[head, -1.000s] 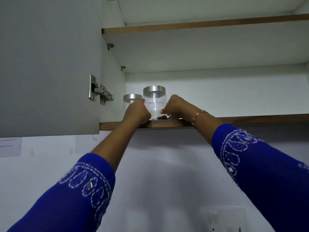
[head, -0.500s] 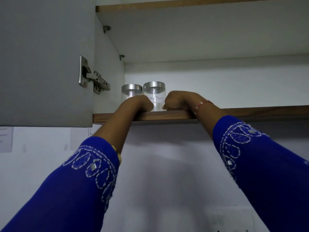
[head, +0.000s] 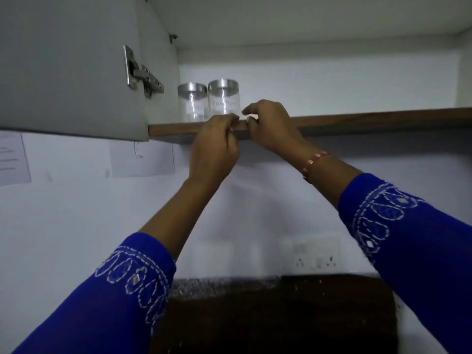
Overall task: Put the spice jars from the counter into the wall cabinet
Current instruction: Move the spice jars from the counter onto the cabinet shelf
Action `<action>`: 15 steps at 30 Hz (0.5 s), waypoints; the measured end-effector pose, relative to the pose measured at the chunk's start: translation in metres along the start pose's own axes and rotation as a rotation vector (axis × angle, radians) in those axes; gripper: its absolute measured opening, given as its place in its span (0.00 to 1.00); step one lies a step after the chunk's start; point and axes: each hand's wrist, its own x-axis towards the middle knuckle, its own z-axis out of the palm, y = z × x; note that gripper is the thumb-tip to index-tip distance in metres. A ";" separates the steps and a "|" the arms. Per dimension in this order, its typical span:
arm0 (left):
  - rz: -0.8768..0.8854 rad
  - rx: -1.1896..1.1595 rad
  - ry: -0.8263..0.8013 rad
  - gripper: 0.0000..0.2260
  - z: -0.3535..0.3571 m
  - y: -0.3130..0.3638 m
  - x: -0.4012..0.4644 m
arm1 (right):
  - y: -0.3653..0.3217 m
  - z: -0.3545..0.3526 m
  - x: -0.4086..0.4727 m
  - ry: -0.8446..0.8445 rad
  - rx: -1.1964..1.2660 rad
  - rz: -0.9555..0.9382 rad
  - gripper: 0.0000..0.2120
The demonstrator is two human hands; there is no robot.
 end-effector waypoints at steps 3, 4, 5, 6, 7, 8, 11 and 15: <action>-0.007 -0.093 -0.034 0.16 -0.011 0.023 -0.038 | -0.002 -0.016 -0.042 0.038 0.056 -0.016 0.15; -0.028 -0.116 -0.046 0.16 -0.016 0.031 -0.049 | -0.003 -0.021 -0.057 0.052 0.085 -0.011 0.15; -0.053 -0.140 -0.059 0.16 -0.019 0.037 -0.062 | -0.002 -0.026 -0.072 0.064 0.112 -0.005 0.15; -0.079 -0.160 -0.076 0.16 -0.023 0.044 -0.074 | -0.002 -0.030 -0.087 0.065 0.129 0.005 0.15; -0.110 -0.186 -0.095 0.16 -0.025 0.049 -0.087 | -0.001 -0.033 -0.103 0.059 0.144 0.019 0.15; -0.143 -0.208 -0.116 0.16 -0.028 0.055 -0.100 | 0.000 -0.036 -0.119 0.045 0.159 0.042 0.16; -0.224 -0.262 -0.189 0.16 -0.035 0.069 -0.142 | 0.002 -0.042 -0.168 0.027 0.228 0.151 0.16; -0.290 -0.342 -0.284 0.16 -0.042 0.089 -0.206 | 0.008 -0.043 -0.245 -0.028 0.300 0.272 0.15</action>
